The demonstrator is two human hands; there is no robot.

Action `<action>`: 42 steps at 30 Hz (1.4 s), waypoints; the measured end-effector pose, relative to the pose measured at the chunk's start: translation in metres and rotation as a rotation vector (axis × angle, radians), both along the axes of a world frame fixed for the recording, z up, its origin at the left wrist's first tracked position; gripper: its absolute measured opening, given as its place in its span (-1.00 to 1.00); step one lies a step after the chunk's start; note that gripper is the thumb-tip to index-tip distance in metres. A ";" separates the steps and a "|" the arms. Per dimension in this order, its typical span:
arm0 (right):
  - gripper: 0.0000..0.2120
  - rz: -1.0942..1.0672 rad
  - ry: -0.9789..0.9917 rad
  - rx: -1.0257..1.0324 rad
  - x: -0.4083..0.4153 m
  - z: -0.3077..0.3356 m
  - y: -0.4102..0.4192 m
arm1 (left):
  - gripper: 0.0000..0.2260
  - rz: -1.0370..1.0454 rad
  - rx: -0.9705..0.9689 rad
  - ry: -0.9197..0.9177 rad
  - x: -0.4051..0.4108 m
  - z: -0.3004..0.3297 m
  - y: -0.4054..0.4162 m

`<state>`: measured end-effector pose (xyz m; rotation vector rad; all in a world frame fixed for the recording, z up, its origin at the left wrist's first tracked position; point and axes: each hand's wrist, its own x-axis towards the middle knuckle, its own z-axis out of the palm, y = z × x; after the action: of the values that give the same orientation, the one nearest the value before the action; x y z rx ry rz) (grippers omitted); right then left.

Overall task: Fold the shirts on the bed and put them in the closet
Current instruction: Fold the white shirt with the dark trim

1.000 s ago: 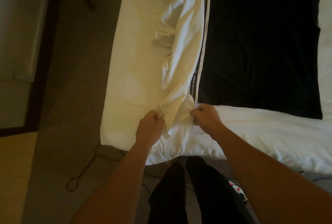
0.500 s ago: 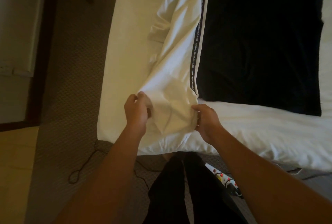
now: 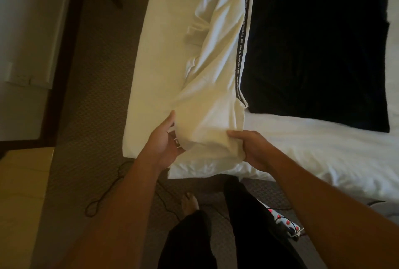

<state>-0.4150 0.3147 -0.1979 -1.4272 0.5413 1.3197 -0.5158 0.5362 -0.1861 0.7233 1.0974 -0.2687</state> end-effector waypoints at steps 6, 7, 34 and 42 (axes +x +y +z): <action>-0.61 0.044 -0.029 0.023 -0.031 0.005 -0.006 | -0.67 -0.321 0.117 -0.045 -0.005 0.008 -0.009; -0.58 0.046 0.005 0.053 -0.036 0.006 -0.008 | -0.68 -0.305 0.116 -0.065 -0.005 0.009 -0.007; -0.80 0.837 -0.562 -0.659 -0.104 -0.034 -0.062 | -0.93 -0.869 0.467 0.225 -0.086 -0.034 -0.037; -0.76 0.221 -0.693 -0.601 -0.039 -0.021 0.003 | -0.69 -0.500 0.815 0.148 -0.025 -0.041 -0.019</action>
<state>-0.4538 0.3174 -0.2186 -2.3574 0.3180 0.7477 -0.5404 0.5167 -0.2267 1.7370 1.1479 -0.2984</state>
